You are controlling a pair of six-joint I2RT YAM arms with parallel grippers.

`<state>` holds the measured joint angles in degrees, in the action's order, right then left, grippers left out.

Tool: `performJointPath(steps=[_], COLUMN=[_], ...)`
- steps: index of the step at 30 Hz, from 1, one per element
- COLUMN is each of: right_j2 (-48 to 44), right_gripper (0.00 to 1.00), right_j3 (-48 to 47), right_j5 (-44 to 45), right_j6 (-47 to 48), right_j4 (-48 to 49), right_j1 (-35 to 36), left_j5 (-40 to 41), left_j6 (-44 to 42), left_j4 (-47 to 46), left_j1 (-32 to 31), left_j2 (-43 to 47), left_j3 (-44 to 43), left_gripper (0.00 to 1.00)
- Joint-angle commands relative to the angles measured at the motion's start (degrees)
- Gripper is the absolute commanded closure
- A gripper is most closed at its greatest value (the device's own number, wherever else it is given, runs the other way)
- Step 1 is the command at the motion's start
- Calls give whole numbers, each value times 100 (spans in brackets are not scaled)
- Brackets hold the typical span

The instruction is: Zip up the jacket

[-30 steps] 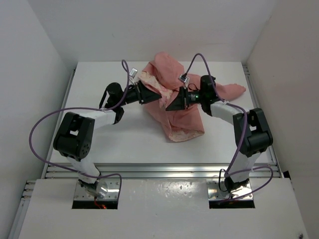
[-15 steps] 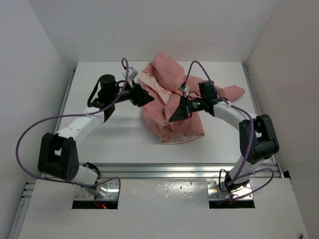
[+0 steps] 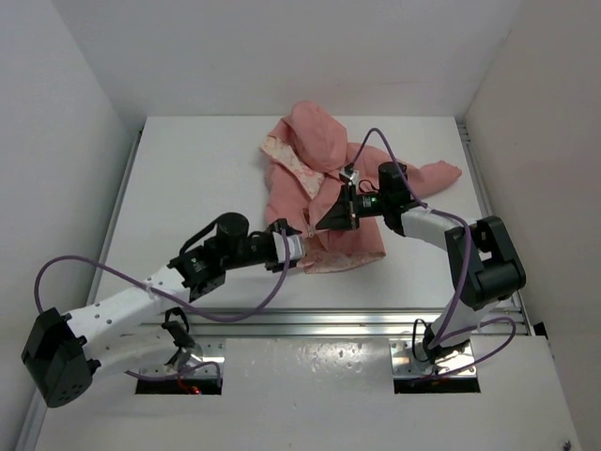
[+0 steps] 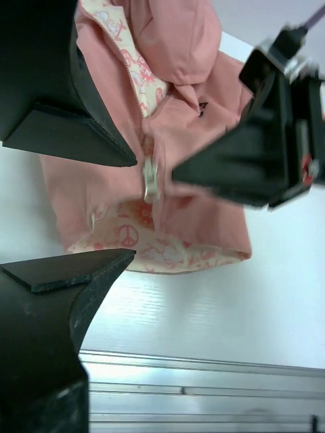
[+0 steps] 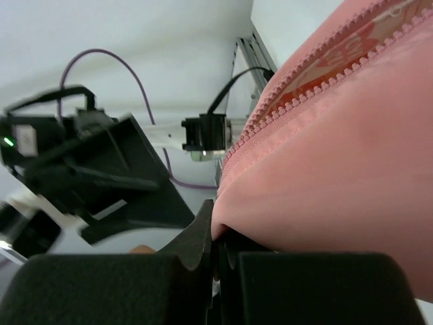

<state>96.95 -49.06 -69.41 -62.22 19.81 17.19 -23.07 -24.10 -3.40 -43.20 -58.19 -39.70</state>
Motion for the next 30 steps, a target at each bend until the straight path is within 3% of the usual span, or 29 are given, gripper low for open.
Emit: performJointPath(steps=[1,12,30], right_j2=[17,88,176], right_gripper=[100,100,100], right_j3=[19,309,318], right_j5=[225,305,340], right_j6=[-1046,-2188,-2919], right_j4=[1252,2175,2861], right_j1=[65,92,179], left_j5=[1057,2218,2104], left_j6=[-788,-587,-421], left_j4=[-415,-1479,-1593], left_j1=[-459,-927,-875], left_j2=[229,-183,-473], left_j3=[208,323,323], left_gripper=[43,51,56])
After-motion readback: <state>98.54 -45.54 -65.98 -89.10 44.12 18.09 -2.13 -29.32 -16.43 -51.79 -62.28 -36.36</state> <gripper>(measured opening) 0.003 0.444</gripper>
